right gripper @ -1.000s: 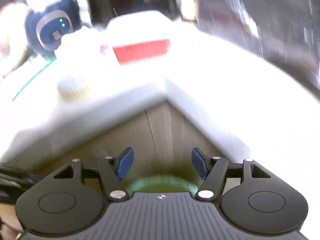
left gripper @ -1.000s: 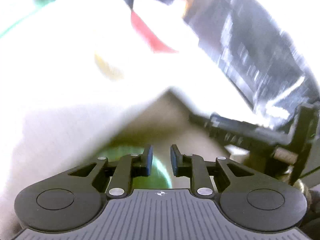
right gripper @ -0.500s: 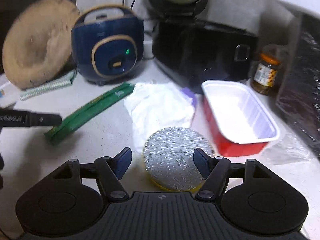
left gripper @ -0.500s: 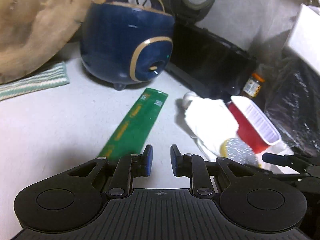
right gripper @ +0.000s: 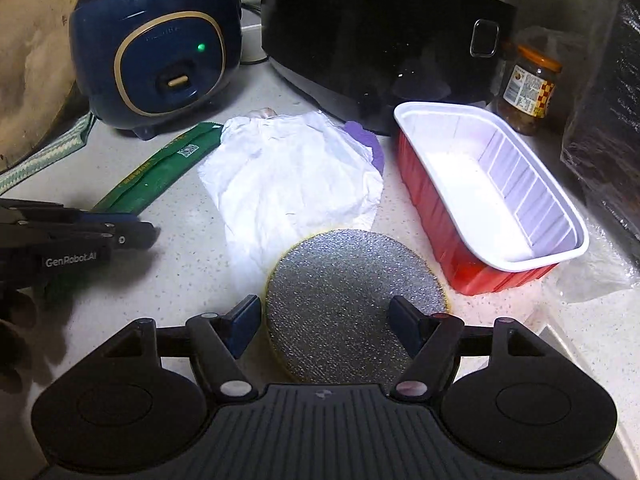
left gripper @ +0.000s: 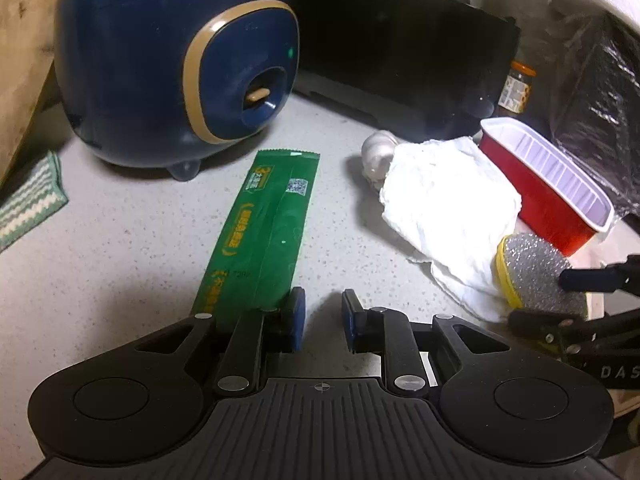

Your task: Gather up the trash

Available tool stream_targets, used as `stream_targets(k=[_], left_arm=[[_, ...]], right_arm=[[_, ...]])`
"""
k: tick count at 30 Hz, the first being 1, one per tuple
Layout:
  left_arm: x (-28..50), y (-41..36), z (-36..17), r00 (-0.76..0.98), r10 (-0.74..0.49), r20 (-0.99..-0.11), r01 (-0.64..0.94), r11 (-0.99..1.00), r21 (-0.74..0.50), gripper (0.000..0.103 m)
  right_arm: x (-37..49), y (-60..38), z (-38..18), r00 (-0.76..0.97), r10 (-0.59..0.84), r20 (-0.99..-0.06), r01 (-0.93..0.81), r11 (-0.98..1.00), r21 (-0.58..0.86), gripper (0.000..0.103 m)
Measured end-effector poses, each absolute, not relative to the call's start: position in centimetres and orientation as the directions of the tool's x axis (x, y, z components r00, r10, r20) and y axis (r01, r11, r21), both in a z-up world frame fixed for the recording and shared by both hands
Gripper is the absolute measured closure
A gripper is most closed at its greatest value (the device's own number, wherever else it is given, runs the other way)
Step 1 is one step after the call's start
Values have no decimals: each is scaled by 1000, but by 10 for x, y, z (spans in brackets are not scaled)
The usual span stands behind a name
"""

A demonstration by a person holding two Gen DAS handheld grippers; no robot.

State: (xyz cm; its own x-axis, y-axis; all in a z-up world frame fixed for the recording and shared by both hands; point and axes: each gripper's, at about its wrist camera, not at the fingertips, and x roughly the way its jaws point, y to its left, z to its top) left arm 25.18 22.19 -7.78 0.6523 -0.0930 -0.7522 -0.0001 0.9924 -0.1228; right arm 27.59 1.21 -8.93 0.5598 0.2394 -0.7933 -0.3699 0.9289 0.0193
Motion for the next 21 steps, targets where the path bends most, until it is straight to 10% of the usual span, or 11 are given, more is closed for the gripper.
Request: stream_targets(k=[21], left_arm=[[228, 233, -54, 683, -224, -695, -54, 934, -354, 80]], right_arm=[[264, 14, -80, 577, 345, -740, -443, 894, 72, 30]])
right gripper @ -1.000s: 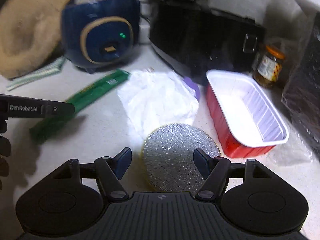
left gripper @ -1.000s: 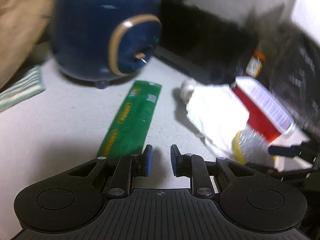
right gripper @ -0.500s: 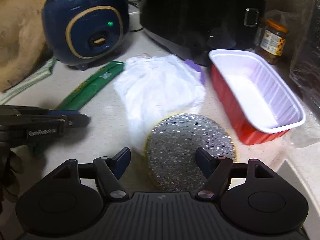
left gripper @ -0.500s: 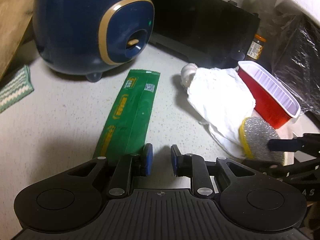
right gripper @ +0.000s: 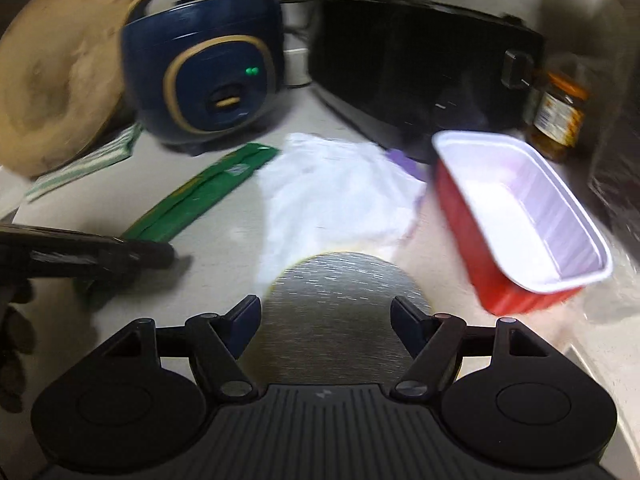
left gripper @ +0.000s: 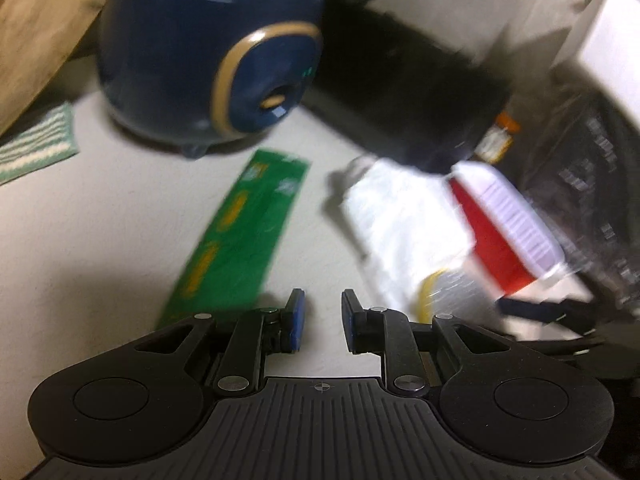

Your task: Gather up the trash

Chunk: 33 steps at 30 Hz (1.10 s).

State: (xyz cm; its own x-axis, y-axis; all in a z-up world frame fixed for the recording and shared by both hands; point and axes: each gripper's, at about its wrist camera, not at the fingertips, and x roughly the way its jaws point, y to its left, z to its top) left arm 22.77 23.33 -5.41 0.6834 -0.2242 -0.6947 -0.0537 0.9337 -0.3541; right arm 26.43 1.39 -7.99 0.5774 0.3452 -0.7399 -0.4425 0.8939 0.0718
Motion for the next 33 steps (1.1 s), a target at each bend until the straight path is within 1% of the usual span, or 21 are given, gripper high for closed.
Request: stream_targets(k=[3, 7, 9, 10, 11, 12, 15, 17, 19, 23, 25, 30, 33], left_arm=[[235, 224, -50, 673, -314, -670, -3, 904, -427, 80], [247, 202, -55, 634, -354, -688, 36, 902, -430, 80], [249, 194, -58, 619, -364, -696, 45, 901, -431, 80], [250, 192, -59, 615, -366, -699, 49, 902, -430, 80], [249, 191, -59, 617, -364, -698, 51, 904, -425, 80], [248, 191, -58, 625, -355, -695, 50, 907, -418, 80], [241, 199, -51, 681, -280, -677, 16, 929, -369, 80], [238, 206, -46, 723, -182, -666, -27, 956, -291, 80], [238, 213, -47, 721, -119, -683, -60, 971, -233, 80], [239, 228, -59, 663, -109, -740, -76, 974, -212, 80], [235, 232, -64, 649, -105, -754, -64, 979, -192, 80], [215, 249, -63, 651, -153, -743, -31, 973, -227, 80], [194, 267, -55, 670, -204, -714, -20, 956, -292, 80]], right_arm=[[270, -2, -82, 594, 332, -733, -390, 916, 99, 30], [274, -17, -83, 609, 325, -724, -354, 928, 119, 30], [278, -22, -87, 594, 327, -735, -343, 929, 136, 32], [280, -23, -90, 585, 331, -740, -338, 929, 149, 36], [281, -25, -91, 575, 338, -745, -335, 928, 163, 42], [283, -26, -93, 562, 352, -749, -335, 924, 183, 44], [282, -24, -95, 548, 377, -747, -346, 915, 207, 45], [279, -18, -95, 538, 391, -747, -364, 907, 212, 45], [277, -11, -95, 531, 400, -747, -384, 899, 209, 45], [272, 5, -94, 520, 400, -755, -415, 891, 186, 45], [269, 14, -92, 518, 387, -763, -425, 890, 163, 45], [265, 37, -86, 525, 336, -782, -429, 898, 98, 45], [262, 55, -76, 564, 288, -774, -423, 906, 29, 45]])
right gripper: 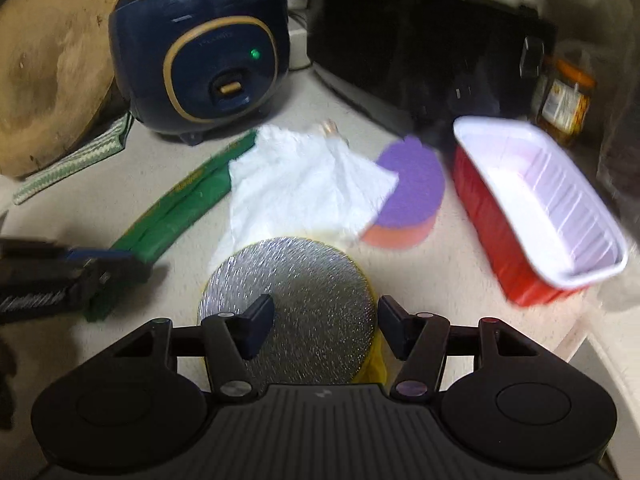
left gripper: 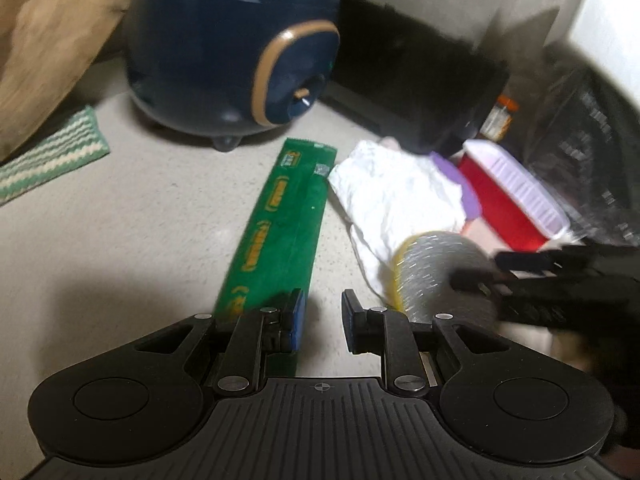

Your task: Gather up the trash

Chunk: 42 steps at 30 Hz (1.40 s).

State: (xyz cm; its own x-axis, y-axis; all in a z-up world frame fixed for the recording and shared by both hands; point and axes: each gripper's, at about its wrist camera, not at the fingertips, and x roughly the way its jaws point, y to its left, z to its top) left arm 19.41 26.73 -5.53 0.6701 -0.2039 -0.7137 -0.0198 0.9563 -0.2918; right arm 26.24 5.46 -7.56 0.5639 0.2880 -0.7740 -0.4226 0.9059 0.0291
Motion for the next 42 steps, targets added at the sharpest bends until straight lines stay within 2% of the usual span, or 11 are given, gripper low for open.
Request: stream_targets(k=[4, 10, 15, 20, 21, 22, 23, 25, 26, 33, 42], left_arm=[[167, 298, -39, 727, -227, -649, -37, 930, -366, 80], [142, 347, -32, 786, -153, -599, -162, 884, -438, 80], [132, 365, -37, 780, -122, -613, -226, 860, -459, 80], [131, 364, -36, 780, -98, -618, -248, 858, -450, 80], [132, 363, -35, 778, -94, -621, -251, 860, -445, 80], [134, 362, -35, 775, -90, -625, -254, 862, -438, 80], [138, 359, -35, 771, -88, -630, -254, 865, -432, 80], [146, 352, -34, 763, -91, -640, -249, 872, -421, 80], [151, 347, -34, 760, -96, -643, -239, 878, -414, 80], [177, 286, -33, 739, -170, -652, -138, 909, -393, 80], [199, 208, -42, 725, -257, -639, -77, 892, -446, 80]], right_arm=[[263, 85, -57, 595, 292, -749, -415, 910, 25, 34], [264, 150, -64, 536, 318, -782, -434, 899, 68, 26], [260, 194, -86, 491, 292, -821, -516, 856, -4, 25], [270, 193, -90, 467, 322, -824, -498, 865, 55, 26], [273, 190, -91, 458, 329, -826, -496, 866, 70, 28], [275, 187, -91, 444, 342, -828, -498, 863, 89, 39], [274, 187, -90, 437, 359, -825, -508, 855, 102, 64], [273, 184, -86, 409, 404, -818, -551, 824, 131, 90], [270, 181, -83, 413, 415, -811, -561, 817, 132, 94], [265, 120, -46, 503, 477, -721, -581, 804, 127, 99], [262, -4, -30, 623, 444, -644, -553, 832, 38, 99]])
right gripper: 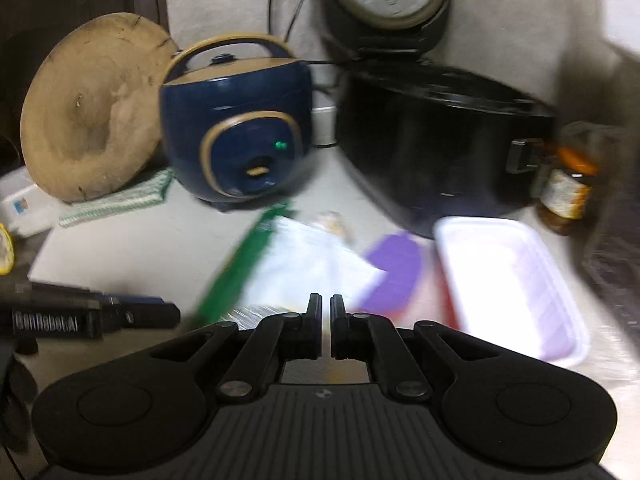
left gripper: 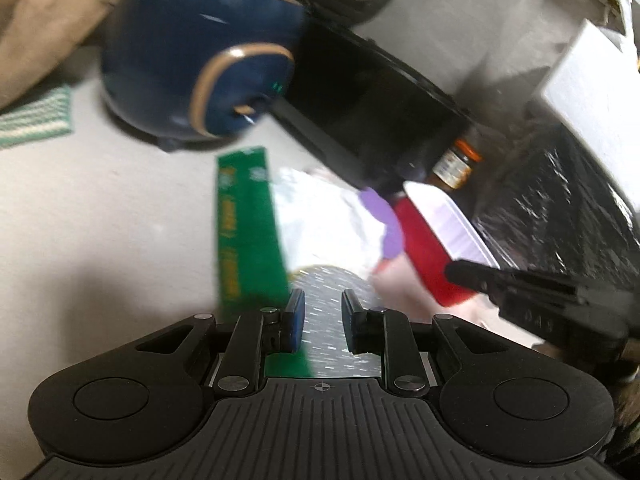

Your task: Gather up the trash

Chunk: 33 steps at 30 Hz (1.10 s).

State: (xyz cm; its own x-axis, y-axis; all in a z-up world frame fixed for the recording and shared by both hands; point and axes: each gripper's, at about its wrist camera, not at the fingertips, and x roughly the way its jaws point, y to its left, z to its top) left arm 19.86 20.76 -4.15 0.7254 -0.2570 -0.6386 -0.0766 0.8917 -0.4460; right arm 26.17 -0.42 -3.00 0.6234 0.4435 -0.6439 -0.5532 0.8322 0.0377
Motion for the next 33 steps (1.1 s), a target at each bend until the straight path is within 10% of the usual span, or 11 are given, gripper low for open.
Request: stream_targets(k=[19, 26, 33], left_arm=[[202, 207, -39, 752, -121, -647, -152, 925, -349, 80], [177, 250, -30, 755, 67, -653, -315, 909, -271, 80], [152, 271, -27, 748, 122, -653, -383, 882, -274, 80]], right_arm=[[259, -36, -75, 560, 463, -686, -482, 856, 184, 98], [264, 43, -46, 512, 578, -635, -646, 747, 159, 49], [281, 132, -78, 421, 538, -730, -687, 715, 131, 41]])
